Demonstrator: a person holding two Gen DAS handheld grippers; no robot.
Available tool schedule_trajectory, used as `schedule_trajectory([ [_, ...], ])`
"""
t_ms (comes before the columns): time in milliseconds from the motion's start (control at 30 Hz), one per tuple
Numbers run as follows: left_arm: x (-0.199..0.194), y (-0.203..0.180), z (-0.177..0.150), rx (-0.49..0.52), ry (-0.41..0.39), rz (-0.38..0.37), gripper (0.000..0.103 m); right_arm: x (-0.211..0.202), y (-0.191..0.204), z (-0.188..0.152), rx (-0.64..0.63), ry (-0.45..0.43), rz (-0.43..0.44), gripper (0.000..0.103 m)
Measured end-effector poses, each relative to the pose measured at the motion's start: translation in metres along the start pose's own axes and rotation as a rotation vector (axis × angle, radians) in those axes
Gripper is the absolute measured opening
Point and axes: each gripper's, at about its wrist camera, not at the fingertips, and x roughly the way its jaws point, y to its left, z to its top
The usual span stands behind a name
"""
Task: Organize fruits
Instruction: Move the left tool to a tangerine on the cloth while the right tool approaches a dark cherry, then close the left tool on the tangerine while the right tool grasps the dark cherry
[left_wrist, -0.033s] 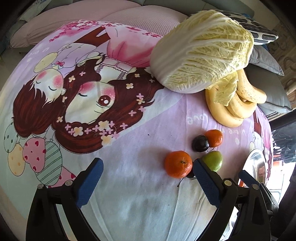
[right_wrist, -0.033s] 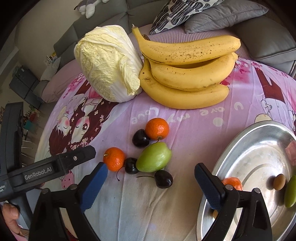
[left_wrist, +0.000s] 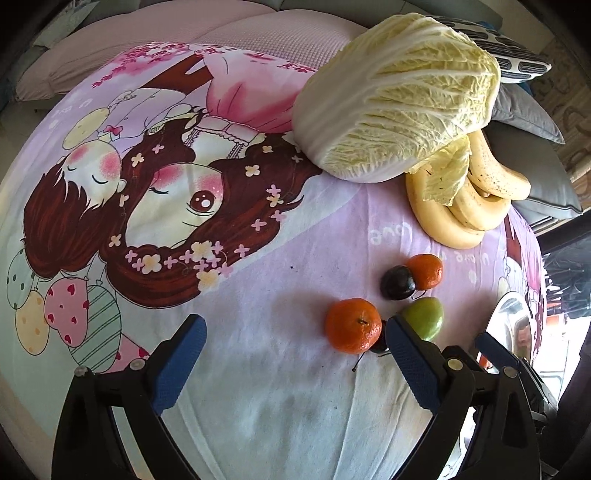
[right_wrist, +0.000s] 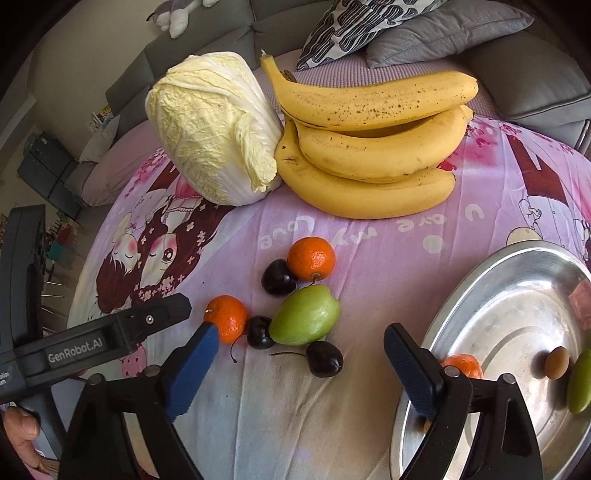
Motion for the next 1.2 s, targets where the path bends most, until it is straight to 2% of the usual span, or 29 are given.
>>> schedule_trajectory([
  [133, 0.001, 0.001, 0.002, -0.002, -0.014, -0.022, 0.097, 0.003, 0.001, -0.002, -0.012, -0.002, -0.012, 0.082],
  [267, 0.001, 0.001, 0.003, -0.006, -0.029, -0.020, 0.097, 0.003, -0.002, -0.002, -0.002, -0.002, 0.001, 0.066],
  [367, 0.004, -0.002, 0.004, 0.003, -0.018, -0.037, 0.093, 0.005, -0.001, -0.003, -0.013, 0.008, -0.001, 0.059],
  [533, 0.012, -0.012, 0.003, 0.037, 0.012, -0.082, 0.075, 0.015, 0.003, -0.007, -0.029, 0.040, -0.001, 0.055],
  [600, 0.015, -0.017, 0.002, 0.049, 0.021, -0.089, 0.072, 0.018, 0.003, -0.009, -0.034, 0.053, -0.007, 0.051],
  [767, 0.026, -0.026, 0.001, 0.071, 0.050, -0.102, 0.064, 0.027, 0.003, -0.012, -0.040, 0.076, -0.029, 0.047],
  [833, 0.033, -0.030, 0.001, 0.083, 0.066, -0.100, 0.055, 0.030, 0.004, -0.012, -0.046, 0.079, -0.042, 0.046],
  [1000, 0.046, -0.040, -0.002, 0.101, 0.100, -0.097, 0.045, 0.034, 0.003, -0.012, -0.048, 0.085, -0.044, 0.045],
  [1200, 0.051, -0.043, -0.001, 0.089, 0.101, -0.104, 0.043, 0.038, 0.003, -0.013, -0.044, 0.103, -0.040, 0.044],
])
